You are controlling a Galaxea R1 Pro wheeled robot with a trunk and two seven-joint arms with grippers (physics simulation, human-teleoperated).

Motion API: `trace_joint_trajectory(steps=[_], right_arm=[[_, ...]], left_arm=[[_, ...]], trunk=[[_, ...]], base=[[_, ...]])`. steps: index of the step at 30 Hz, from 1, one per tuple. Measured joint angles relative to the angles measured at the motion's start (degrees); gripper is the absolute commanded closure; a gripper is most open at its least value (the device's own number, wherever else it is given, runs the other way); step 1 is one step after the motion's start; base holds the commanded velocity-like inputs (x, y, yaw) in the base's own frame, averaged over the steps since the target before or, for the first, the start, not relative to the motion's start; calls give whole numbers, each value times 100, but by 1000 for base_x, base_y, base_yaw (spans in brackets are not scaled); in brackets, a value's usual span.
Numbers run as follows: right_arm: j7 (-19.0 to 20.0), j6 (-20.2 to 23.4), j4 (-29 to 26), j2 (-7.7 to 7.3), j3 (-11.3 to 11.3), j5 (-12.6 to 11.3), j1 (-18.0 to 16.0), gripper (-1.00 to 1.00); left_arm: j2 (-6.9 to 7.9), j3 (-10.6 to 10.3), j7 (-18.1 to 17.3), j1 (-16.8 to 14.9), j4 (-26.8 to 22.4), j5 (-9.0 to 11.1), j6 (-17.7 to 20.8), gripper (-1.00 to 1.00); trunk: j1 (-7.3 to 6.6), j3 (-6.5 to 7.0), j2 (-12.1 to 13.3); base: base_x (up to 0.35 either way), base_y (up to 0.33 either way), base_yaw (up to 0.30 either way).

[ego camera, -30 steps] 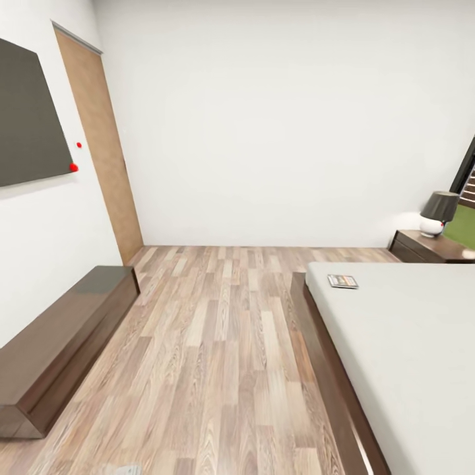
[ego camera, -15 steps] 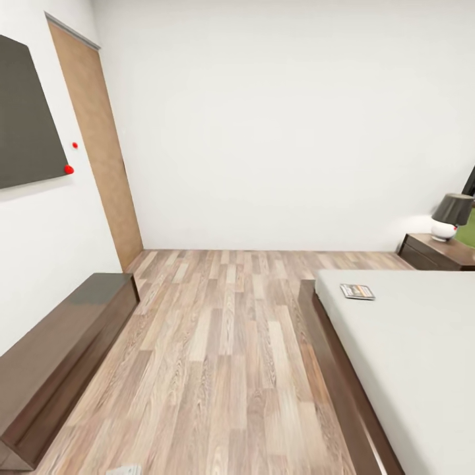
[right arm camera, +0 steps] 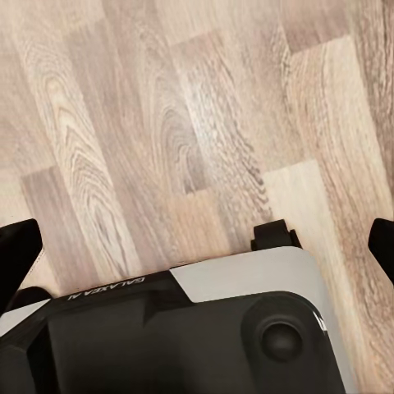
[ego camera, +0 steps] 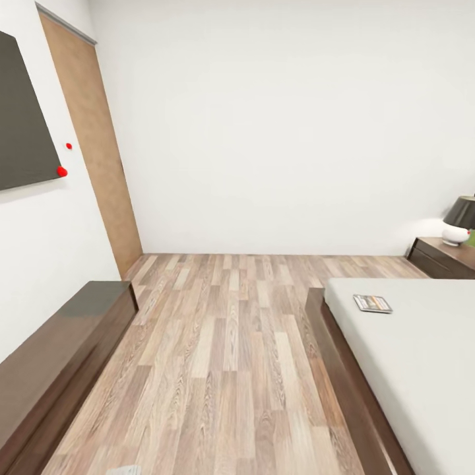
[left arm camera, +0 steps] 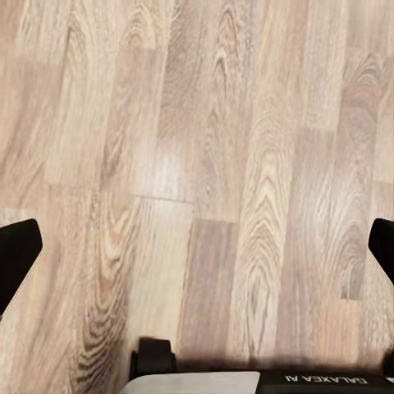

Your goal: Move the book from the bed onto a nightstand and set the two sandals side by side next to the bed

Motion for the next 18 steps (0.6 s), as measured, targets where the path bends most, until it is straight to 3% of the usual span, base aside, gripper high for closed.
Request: trace_joint_trajectory(steps=[18], right_arm=[[0,2,0,0,0,0,0,-100]], left_arm=[[-9,-7,9,0,0,-9,0,-100]], trunk=[[0,0,0]], base=[[332,12,0]])
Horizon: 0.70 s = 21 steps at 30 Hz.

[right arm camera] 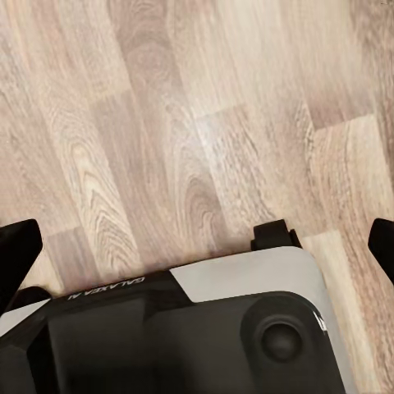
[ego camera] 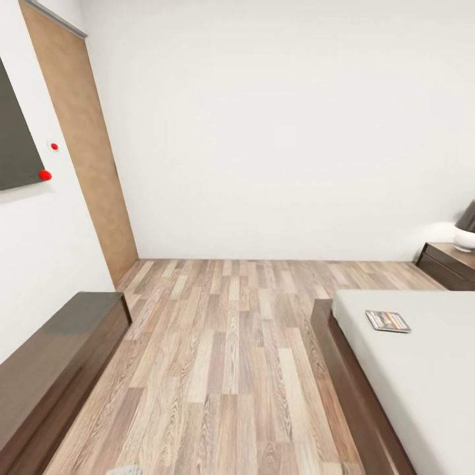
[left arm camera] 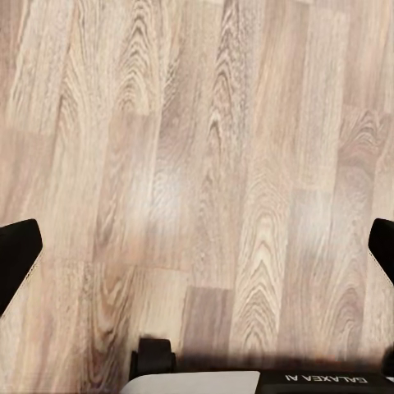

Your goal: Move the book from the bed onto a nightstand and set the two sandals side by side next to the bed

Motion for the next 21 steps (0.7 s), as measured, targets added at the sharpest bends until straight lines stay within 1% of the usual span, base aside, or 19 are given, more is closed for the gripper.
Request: trace_joint_trajectory(steps=[21], right_arm=[[0,-1,0,0,0,0,0,-100]], left_arm=[[15,21,10,0,0,18,-4,-100]], trunk=[[0,0,0]], base=[[332,110,0]])
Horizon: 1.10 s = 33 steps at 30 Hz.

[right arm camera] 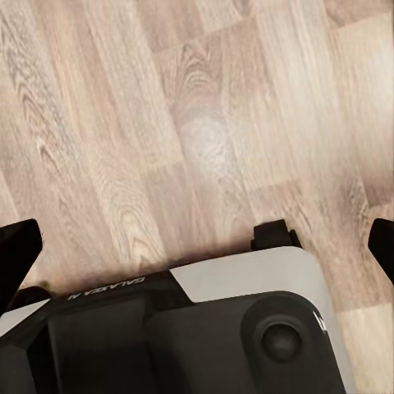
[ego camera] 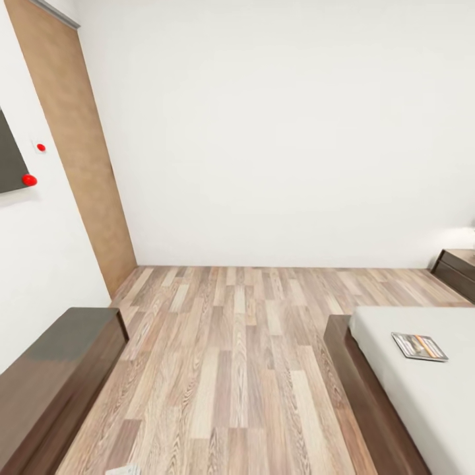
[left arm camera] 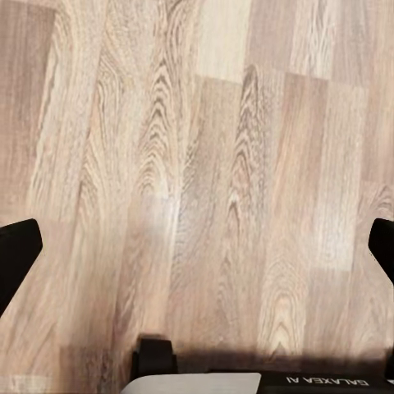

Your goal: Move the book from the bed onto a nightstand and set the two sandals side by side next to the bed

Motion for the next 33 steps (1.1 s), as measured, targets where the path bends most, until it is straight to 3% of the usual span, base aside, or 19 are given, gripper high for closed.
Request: trace_joint_trajectory(steps=[33], right_arm=[[0,8,2,0,0,-6,0,-100]], left_arm=[[-10,3,0,0,4,0,-5,-100]], trunk=[[0,0,0]], base=[[332,101,0]])
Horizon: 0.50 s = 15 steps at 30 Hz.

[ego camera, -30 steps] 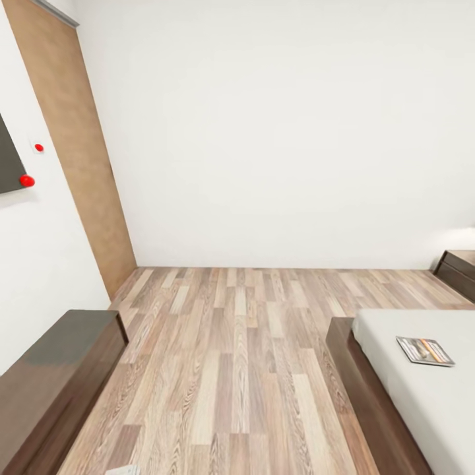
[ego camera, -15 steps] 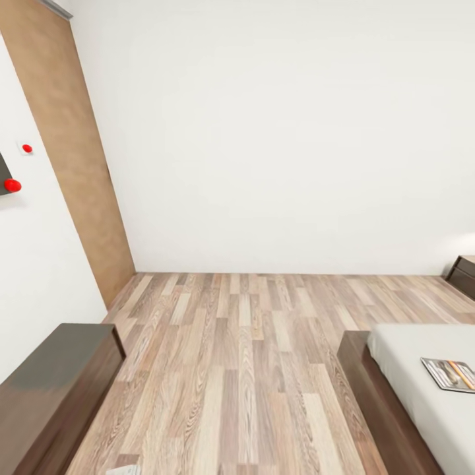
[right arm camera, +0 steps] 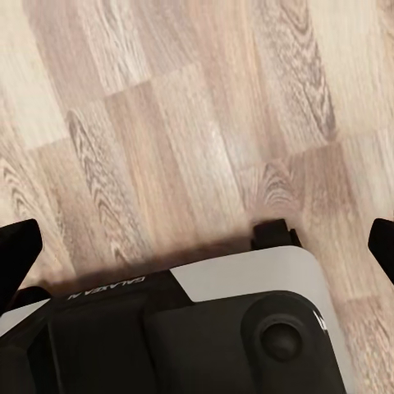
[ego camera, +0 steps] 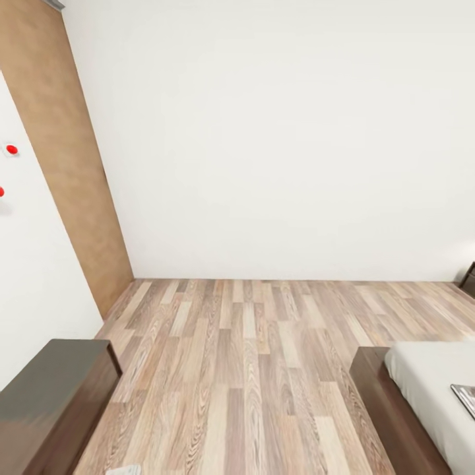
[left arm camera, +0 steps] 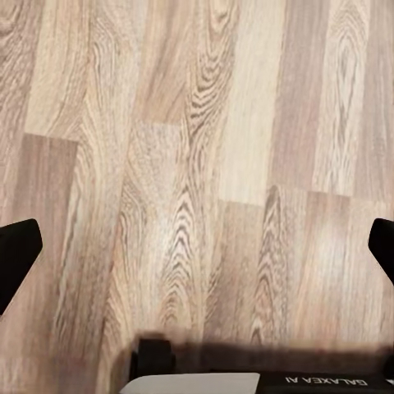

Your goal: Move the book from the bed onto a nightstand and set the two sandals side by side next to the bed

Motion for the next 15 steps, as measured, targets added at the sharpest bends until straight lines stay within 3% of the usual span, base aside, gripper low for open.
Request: trace_joint_trajectory(steps=[15], right_arm=[[0,-1,5,0,0,-3,0,-100]], left_arm=[[-6,-3,-2,0,2,0,5,-100]], trunk=[[0,0,0]], base=[[332,122,0]])
